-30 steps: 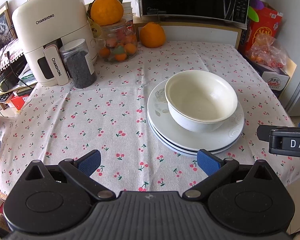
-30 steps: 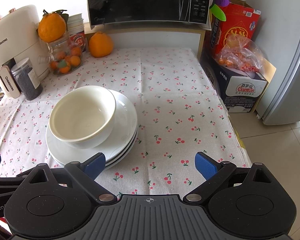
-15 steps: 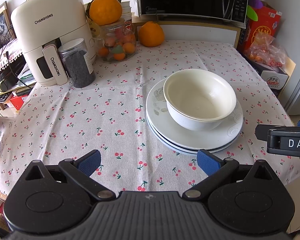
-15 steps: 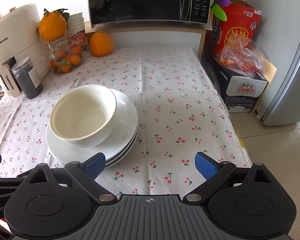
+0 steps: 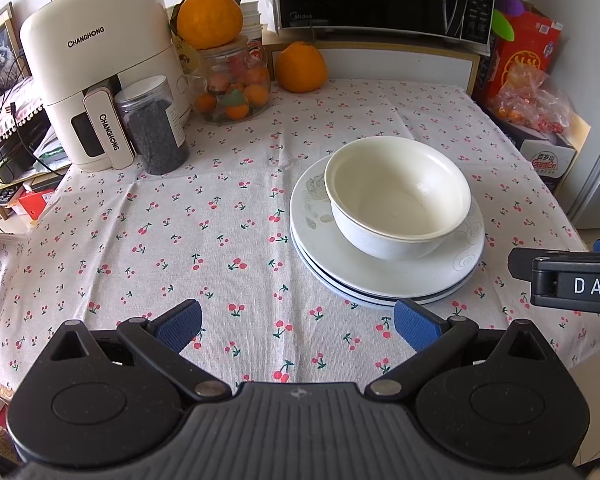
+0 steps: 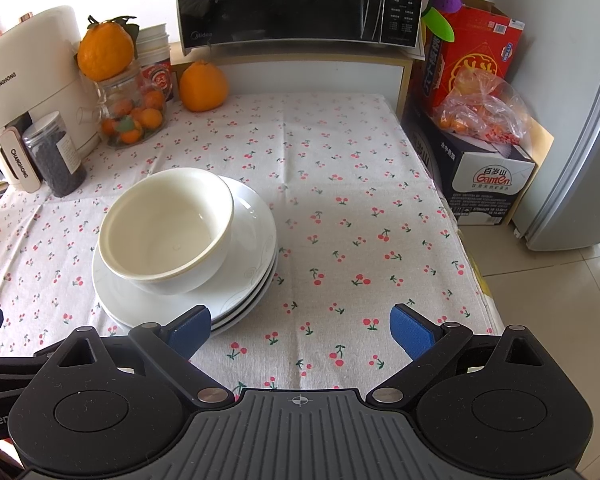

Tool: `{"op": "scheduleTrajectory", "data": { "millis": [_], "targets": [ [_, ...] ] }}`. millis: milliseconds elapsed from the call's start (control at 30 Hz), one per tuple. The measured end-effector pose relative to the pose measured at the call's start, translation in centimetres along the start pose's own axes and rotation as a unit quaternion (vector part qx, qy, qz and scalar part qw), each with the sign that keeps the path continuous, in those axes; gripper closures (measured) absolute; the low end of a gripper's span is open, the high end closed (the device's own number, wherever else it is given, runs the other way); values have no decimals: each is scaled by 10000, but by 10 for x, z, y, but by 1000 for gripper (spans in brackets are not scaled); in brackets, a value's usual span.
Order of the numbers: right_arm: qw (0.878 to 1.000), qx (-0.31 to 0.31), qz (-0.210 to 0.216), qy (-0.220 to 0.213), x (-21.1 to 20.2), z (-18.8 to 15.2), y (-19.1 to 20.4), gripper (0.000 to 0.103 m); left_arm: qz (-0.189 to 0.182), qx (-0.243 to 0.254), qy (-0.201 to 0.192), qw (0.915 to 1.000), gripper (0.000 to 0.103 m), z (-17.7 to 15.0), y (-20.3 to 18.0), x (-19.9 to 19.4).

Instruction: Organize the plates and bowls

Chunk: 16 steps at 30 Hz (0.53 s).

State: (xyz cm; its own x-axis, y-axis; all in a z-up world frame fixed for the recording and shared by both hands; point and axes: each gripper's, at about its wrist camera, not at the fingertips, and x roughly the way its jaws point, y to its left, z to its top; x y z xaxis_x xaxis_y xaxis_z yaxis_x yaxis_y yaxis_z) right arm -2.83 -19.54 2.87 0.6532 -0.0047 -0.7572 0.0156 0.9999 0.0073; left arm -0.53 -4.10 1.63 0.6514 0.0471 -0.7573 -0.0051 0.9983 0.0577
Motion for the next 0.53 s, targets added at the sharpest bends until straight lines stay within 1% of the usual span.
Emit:
{"op": "scheduleTrajectory", "data": {
  "millis": [533],
  "targets": [
    [10000,8,-16,0,2,-2,0,6,-10,-2,13,10000,1,-1,-1,0]
  ]
}}
